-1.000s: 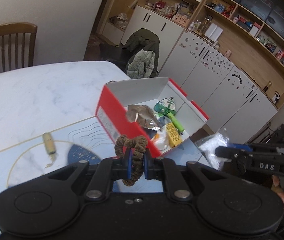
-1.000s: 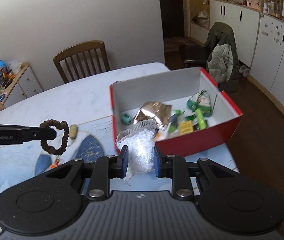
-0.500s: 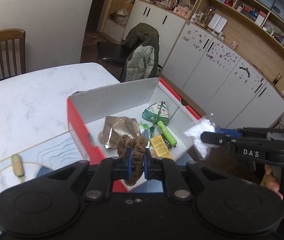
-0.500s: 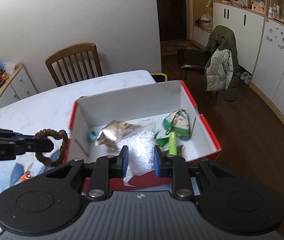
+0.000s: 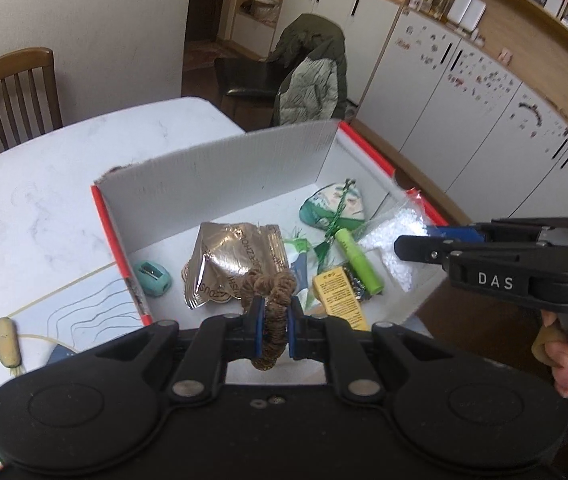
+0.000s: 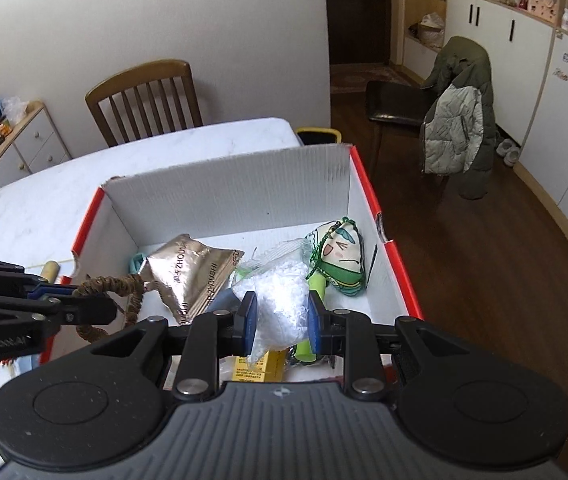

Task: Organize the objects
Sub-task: 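Carry the bead string and white bag over the red shoebox and lower them, then open both tools to drop the bead string and white bag into the box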

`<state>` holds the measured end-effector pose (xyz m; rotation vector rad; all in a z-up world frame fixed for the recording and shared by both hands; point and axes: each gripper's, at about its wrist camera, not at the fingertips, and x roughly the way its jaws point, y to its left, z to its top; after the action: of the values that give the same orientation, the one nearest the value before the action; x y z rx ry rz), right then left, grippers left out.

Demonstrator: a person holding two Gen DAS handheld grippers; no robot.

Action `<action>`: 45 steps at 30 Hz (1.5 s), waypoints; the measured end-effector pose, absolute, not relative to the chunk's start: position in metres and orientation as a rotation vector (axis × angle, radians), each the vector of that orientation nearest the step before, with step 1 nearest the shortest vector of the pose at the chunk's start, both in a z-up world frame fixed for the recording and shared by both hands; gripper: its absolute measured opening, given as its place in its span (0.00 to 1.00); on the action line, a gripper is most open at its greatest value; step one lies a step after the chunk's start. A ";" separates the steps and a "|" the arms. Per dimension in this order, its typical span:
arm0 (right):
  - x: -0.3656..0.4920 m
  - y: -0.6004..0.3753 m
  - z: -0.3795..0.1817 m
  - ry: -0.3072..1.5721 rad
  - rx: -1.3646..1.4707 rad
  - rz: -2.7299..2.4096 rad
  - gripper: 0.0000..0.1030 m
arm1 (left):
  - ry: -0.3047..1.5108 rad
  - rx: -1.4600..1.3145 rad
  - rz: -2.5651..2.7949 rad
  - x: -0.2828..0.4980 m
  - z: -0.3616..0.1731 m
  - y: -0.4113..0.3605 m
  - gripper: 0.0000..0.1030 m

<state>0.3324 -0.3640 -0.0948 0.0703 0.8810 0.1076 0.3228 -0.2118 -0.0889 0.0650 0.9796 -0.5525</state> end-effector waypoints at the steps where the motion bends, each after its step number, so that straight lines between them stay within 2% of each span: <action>1: 0.335 -0.365 -0.098 0.885 0.069 0.115 0.23 | 0.987 0.071 -0.545 0.325 -0.093 -0.214 0.08; 25: 0.365 -0.377 -0.145 0.980 0.010 0.175 0.25 | 1.183 0.104 -0.434 0.355 -0.146 -0.239 0.11; 37: 0.357 -0.375 -0.139 1.008 -0.046 0.224 0.28 | 1.193 0.112 -0.399 0.358 -0.146 -0.244 0.29; 41: 0.353 -0.377 -0.135 0.998 -0.030 0.232 0.30 | 1.176 0.087 -0.404 0.355 -0.140 -0.245 0.43; 43: 0.351 -0.378 -0.132 0.991 -0.028 0.239 0.33 | 1.165 0.088 -0.403 0.352 -0.137 -0.246 0.47; 45: 0.347 -0.380 -0.128 0.976 -0.026 0.241 0.43 | 1.156 0.083 -0.405 0.350 -0.135 -0.247 0.51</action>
<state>0.3475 -0.3798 -0.1282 -0.0257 0.9761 0.2410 0.3499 -0.2469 -0.1345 0.0833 1.1560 -0.4047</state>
